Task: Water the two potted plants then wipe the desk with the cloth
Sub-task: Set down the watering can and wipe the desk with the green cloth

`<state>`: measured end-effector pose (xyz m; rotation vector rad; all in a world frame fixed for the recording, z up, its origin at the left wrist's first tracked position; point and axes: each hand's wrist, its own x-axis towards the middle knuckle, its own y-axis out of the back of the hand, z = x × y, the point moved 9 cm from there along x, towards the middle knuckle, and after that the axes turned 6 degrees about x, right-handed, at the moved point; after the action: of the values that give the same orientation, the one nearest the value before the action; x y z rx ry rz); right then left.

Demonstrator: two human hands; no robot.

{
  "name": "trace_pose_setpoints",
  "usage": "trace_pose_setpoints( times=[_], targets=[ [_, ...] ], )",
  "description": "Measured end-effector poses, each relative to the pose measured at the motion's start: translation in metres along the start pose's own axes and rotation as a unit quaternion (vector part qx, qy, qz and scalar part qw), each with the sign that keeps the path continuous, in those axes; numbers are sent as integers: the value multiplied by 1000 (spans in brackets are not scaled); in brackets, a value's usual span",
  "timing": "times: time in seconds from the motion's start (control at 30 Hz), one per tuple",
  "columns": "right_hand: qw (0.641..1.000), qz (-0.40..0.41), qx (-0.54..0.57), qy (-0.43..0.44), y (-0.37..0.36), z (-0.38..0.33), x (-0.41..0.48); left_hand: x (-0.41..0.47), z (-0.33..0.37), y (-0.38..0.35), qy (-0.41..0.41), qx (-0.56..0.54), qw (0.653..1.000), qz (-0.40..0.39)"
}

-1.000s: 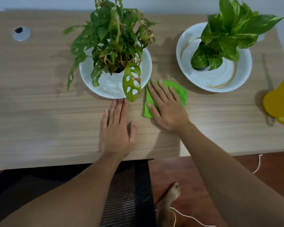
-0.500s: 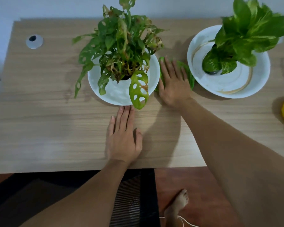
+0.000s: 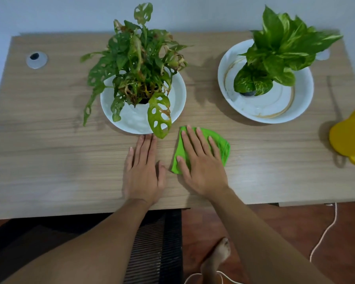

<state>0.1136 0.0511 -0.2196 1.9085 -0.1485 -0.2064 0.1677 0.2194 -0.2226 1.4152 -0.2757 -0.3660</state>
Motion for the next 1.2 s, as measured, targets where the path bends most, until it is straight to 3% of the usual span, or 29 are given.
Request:
trace_pose_setpoints(
  times=[0.2,0.5,0.67,0.97,1.2],
  targets=[
    [999,19,3,-48,0,-12,21,0,-2,-4,-4,4,1000,-3],
    [992,-1,4,128,-10,-53,12,0,-2,-3,-2,6,1000,-6],
    [989,-3,22,149,-6,-46,14,0,0,-1,-5,4,1000,-9],
    [997,48,17,-52,17,17,31,-1,1,3,-14,4,1000,1],
    [993,28,10,-115,30,42,130,1,-1,1,-17,13,1000,9]
  ],
)
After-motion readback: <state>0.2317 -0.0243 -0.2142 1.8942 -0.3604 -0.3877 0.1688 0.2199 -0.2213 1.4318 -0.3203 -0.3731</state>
